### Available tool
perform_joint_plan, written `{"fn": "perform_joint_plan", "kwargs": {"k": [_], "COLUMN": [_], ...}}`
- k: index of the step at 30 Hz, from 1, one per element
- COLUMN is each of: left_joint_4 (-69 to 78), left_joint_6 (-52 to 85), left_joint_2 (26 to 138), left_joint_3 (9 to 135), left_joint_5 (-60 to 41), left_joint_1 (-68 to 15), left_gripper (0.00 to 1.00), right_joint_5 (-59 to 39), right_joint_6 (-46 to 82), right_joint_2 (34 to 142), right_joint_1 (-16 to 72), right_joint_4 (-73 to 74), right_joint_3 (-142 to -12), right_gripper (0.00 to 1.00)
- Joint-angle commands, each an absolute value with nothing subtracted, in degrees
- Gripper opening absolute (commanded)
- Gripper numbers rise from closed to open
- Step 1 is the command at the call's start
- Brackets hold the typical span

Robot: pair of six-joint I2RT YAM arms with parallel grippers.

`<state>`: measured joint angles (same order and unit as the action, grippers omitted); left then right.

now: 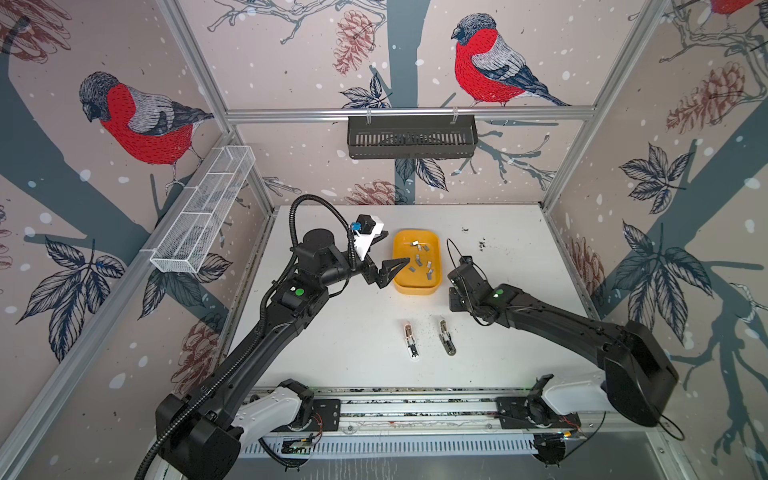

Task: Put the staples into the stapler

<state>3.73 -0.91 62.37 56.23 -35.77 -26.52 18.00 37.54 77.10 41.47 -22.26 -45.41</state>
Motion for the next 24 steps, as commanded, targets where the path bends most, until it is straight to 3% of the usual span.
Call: {"fn": "perform_joint_plan", "kwargs": {"k": [1, 10, 24], "left_joint_4": [5.81, 5.01, 4.33], "left_joint_6": [-1.05, -1.84, -2.46], "left_joint_2": [62.62, 63.20, 63.05], "left_joint_3": [56.57, 56.68, 56.80], "left_joint_5": [-35.50, -34.41, -33.49], "left_joint_1": [-26.74, -27.96, -29.00], "left_gripper": [0.99, 0.99, 0.99], "right_joint_5": [20.05, 19.63, 17.46], "right_joint_6": [43.38, 46.49, 45.89], "right_joint_2": [74.85, 78.79, 86.37], "right_joint_1": [40.87, 38.46, 36.19], "right_joint_4": [-23.37, -18.57, -13.77], "right_joint_3": [-41.54, -36.66, -39.99], "right_gripper": [0.05, 0.06, 0.08]}}
